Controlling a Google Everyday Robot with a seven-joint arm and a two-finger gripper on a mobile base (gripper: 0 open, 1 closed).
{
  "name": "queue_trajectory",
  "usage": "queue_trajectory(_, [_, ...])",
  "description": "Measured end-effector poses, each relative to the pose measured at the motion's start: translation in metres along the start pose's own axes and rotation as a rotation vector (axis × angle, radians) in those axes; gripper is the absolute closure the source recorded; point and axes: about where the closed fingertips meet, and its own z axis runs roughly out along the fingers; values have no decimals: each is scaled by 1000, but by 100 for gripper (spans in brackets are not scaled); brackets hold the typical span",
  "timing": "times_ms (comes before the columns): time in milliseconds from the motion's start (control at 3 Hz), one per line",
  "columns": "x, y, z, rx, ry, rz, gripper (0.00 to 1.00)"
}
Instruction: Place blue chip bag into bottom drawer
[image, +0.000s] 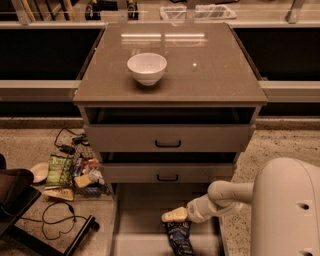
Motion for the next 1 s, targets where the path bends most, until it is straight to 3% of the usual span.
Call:
queue_trajectory(333, [0,9,-31,10,-15,-49,0])
queue_trajectory(667, [21,29,-97,37,18,-153,0])
queue_trajectory(1000, [39,66,-211,62,53,-349,0])
